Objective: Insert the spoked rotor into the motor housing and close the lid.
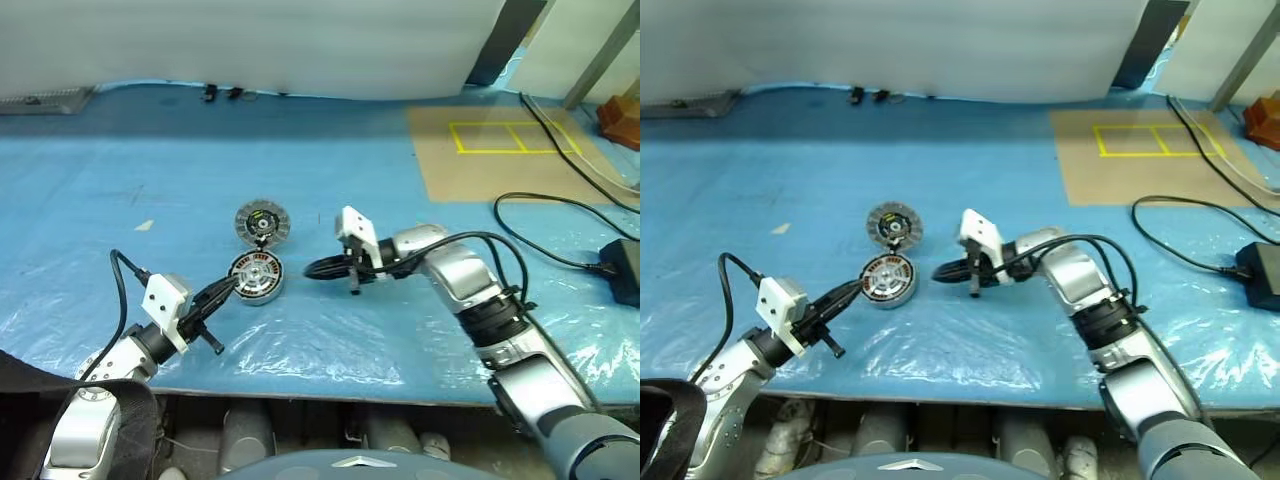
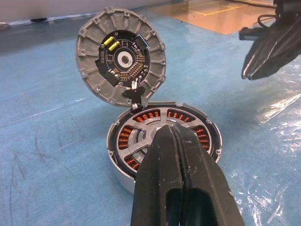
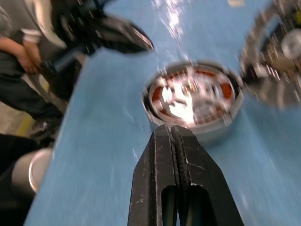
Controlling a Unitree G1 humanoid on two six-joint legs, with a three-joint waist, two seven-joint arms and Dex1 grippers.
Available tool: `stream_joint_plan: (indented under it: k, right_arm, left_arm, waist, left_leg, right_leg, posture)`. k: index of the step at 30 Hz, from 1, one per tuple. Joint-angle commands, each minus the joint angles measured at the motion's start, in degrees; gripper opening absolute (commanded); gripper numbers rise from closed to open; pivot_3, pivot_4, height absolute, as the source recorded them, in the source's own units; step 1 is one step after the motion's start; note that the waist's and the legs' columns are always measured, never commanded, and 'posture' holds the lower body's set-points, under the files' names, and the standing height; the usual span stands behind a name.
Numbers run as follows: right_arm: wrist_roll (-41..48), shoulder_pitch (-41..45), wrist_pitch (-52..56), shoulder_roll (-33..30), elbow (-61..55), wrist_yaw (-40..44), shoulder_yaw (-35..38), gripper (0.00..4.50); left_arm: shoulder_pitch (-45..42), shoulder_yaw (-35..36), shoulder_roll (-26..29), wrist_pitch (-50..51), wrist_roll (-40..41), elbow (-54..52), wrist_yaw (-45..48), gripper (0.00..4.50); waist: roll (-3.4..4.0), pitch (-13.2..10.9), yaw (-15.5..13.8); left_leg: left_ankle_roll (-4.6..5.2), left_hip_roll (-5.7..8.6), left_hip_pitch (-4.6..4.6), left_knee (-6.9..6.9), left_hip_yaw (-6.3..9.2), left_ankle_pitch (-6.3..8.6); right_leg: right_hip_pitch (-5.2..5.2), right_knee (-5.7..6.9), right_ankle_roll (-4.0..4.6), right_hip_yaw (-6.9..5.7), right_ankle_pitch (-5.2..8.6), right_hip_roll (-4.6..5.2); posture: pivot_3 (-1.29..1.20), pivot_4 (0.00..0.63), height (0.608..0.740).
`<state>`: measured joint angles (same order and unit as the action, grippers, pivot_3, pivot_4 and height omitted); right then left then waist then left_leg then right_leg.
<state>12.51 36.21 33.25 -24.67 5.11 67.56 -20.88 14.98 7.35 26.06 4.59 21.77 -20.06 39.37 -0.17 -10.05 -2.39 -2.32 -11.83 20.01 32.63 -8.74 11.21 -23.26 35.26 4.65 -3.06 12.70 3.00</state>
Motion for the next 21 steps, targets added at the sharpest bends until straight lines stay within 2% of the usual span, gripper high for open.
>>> stream_joint_plan:
  k: [1,11,16,21]
  right_arm:
    - [-2.64,1.79,-3.39,1.26,4.14,-4.30,0.98,0.03]
    - [-13.46,7.07,-20.08,9.71,19.74,-23.78,1.59,0.03]
    - [-16.16,10.41,-29.75,14.64,27.45,-32.73,3.15,0.03]
    - [-13.46,13.26,-33.93,19.03,32.09,-33.78,6.43,0.03]
  left_arm:
    - [-0.69,-0.06,0.75,-0.33,-0.64,-0.02,0.29,0.00]
    - [-0.69,-0.56,0.83,-0.14,-1.43,0.17,0.49,0.00]
    - [-0.49,-0.48,0.79,0.07,-1.49,-0.07,0.35,0.00]
    - [0.01,-0.54,0.66,0.28,-1.47,-0.43,0.18,0.00]
  waist:
    - [0.00,0.00,0.31]
    - [0.02,0.00,-0.07]
    - [0.03,-0.01,-0.01]
    - [0.03,-0.01,0.09]
  left_leg:
    - [0.00,0.00,0.00,-0.01,0.01,0.00]
    - [-0.01,0.03,0.07,-0.01,-0.05,-0.01]
    - [-0.01,0.03,0.08,0.01,-0.06,0.00]
    - [-0.01,0.02,0.08,0.00,-0.07,0.00]
  right_leg:
    - [0.00,0.02,-0.22,0.00,0.13,-0.03]
    - [-0.20,0.00,0.07,-0.01,-0.02,0.01]
    - [-0.22,0.02,0.07,-0.01,-0.02,0.01]
    - [-0.26,0.07,0.08,-0.01,-0.02,0.01]
  posture:
    - [0.00,0.150,0.740]
    - [0.00,0.150,0.740]
    - [0.00,0.150,0.740]
    - [0.00,0.150,0.740]
